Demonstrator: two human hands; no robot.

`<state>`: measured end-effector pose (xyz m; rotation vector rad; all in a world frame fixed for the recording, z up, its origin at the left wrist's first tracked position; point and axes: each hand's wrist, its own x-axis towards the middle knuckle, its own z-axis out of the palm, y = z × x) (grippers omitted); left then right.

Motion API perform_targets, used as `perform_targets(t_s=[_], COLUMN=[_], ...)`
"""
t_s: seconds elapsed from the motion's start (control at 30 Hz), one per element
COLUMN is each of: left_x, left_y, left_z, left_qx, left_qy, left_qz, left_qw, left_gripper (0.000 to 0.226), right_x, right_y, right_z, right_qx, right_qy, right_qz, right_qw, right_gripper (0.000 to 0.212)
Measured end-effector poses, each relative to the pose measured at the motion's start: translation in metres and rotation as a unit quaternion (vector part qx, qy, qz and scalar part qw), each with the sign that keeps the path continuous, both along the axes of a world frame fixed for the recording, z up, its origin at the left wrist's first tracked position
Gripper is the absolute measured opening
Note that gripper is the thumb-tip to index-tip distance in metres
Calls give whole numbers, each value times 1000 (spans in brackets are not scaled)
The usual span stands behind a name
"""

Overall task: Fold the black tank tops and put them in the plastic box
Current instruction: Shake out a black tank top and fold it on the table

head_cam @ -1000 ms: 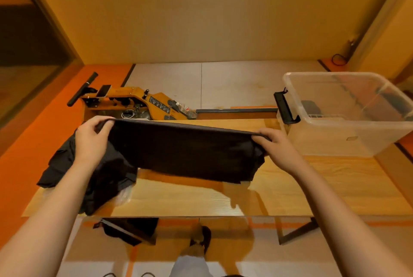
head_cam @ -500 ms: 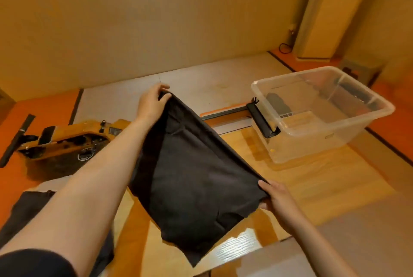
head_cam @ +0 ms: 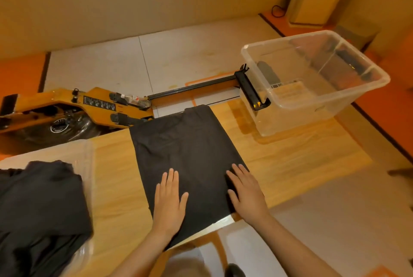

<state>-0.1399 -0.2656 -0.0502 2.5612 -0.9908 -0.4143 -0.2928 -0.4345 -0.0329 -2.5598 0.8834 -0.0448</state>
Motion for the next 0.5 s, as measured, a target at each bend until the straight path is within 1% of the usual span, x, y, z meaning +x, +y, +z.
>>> perform_targets(t_s=[0.03,0.1,0.2,0.27,0.33,0.4,0.47,0.5], left_x=[-10,-31,-51,-56,-59,-59,-60,-61], left_y=[7,16,33,46,58,67,75,81], left_z=[-1,-1,-14,-27,-33,-33,-31,-33], left_qx=[5,19,66,79,97,124,136,135], left_qy=[6,10,7,-16,-23,-30,-53,-80], left_qz=[-2,-39,-89,-104,-110,-137,-145,-137], left_qw=[1000,999,994,991,989,982,979,978], left_gripper=[67,72,78,83,95,109,117,120], right_x=[5,9,1,-11,-25,-36,-44,-47], right_y=[3,6,11,14,15,17,20,22], right_z=[-6,-16,-26,-30,-33,-32,-38,-39], right_qx=[-18,-41,-17,4,1,1,-34,-58], right_qy=[23,61,84,106,135,145,161,147], right_qz=[45,105,128,140,165,190,212,205], right_qw=[999,992,988,984,977,971,963,966], right_gripper=[52,60,74,82,84,89,99,102])
